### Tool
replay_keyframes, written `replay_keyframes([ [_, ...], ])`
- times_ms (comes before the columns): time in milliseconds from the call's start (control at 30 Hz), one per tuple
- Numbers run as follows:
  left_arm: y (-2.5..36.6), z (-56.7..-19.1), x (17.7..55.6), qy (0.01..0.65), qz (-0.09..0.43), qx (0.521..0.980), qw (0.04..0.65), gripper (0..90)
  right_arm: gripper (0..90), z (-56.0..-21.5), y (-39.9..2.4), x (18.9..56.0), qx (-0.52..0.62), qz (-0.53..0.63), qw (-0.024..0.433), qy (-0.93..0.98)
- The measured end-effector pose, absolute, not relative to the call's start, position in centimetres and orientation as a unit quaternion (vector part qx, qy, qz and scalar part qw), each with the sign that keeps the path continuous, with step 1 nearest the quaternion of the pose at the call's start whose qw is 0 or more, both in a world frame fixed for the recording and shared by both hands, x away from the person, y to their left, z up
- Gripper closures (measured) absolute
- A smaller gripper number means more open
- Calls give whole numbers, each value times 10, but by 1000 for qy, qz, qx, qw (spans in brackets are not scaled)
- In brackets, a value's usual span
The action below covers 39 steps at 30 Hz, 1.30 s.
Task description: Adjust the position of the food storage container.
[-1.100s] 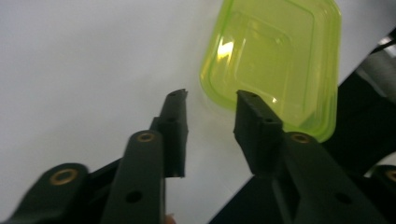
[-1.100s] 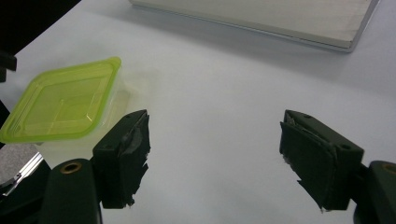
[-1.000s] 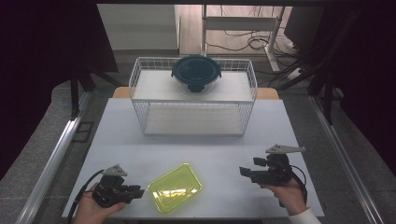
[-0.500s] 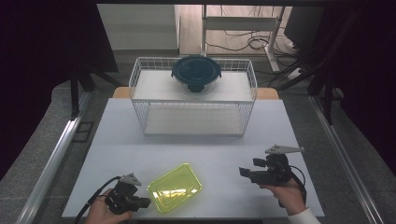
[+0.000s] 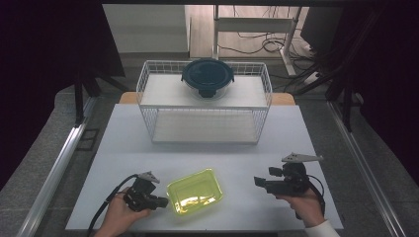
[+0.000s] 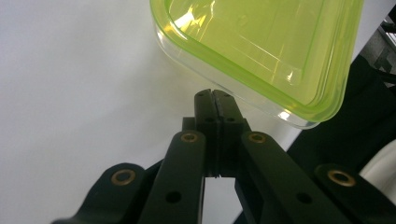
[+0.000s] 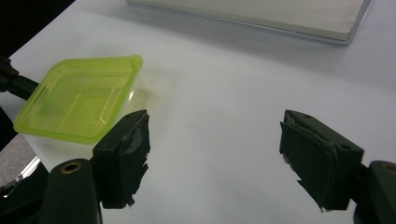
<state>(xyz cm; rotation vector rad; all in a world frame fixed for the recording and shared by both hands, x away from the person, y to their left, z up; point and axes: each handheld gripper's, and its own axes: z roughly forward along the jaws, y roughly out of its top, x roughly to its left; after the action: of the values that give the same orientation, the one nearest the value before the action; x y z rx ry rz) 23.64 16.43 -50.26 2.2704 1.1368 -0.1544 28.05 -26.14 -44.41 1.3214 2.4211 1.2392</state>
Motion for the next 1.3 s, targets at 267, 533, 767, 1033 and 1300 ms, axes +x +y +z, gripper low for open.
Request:
replay_keyframes([
  [267,145,-499,256,417,-59,857,297,900,246,-444,-263,281,441,409,60,797],
  [533,127,-500,275,408,-59,862,295,900,247,-444,-265,281,444,407,61,795],
  [767,117,-502,285,407,-63,862,296,900,247,-445,-265,281,447,406,60,795],
  [1033,117,-507,296,417,-62,857,296,900,248,-446,-265,281,448,403,60,795],
  [1300,118,-508,296,418,-58,856,298,900,248,-448,-266,282,449,401,60,796],
])
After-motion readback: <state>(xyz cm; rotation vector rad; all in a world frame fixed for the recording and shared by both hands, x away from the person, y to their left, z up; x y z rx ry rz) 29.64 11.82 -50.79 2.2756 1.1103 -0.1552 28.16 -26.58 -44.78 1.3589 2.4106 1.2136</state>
